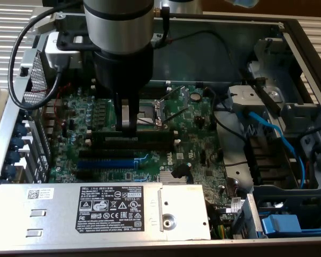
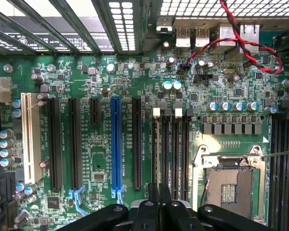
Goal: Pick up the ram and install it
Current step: 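Insert the ram into the slot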
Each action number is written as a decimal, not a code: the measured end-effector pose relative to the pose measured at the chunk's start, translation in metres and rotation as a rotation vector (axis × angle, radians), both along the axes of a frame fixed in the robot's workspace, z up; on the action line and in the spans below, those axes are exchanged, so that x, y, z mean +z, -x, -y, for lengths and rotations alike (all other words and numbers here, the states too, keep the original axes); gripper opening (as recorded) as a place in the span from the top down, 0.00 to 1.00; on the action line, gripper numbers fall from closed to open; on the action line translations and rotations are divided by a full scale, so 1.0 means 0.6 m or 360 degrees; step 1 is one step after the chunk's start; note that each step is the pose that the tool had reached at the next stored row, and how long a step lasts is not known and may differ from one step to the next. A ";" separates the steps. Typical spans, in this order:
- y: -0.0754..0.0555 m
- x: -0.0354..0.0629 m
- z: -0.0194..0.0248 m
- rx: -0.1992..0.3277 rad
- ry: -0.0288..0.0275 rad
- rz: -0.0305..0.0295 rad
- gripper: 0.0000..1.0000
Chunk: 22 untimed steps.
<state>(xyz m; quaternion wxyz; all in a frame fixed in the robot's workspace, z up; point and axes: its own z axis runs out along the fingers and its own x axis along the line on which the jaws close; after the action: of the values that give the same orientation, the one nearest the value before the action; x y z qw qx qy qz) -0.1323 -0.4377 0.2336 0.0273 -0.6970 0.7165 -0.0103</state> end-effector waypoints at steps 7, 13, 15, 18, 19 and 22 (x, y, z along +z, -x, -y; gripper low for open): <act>0.000 -0.002 0.0000 0.0000 0.00000 0.00000 0.88; 0.000 -0.004 0.0000 0.0000 0.00000 0.00000 0.88; 0.000 -0.004 0.0000 0.0000 0.00000 0.00000 0.88; 0.000 -0.004 0.0000 0.0000 0.00000 0.00000 0.88; 0.000 -0.004 0.0000 0.0000 0.00000 0.00000 0.88; 0.000 -0.004 0.0000 0.0000 -0.00001 0.00001 0.80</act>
<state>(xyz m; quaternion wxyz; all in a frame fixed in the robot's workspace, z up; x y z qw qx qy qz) -0.1323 -0.4377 0.2310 0.0273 -0.6970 0.7165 -0.0102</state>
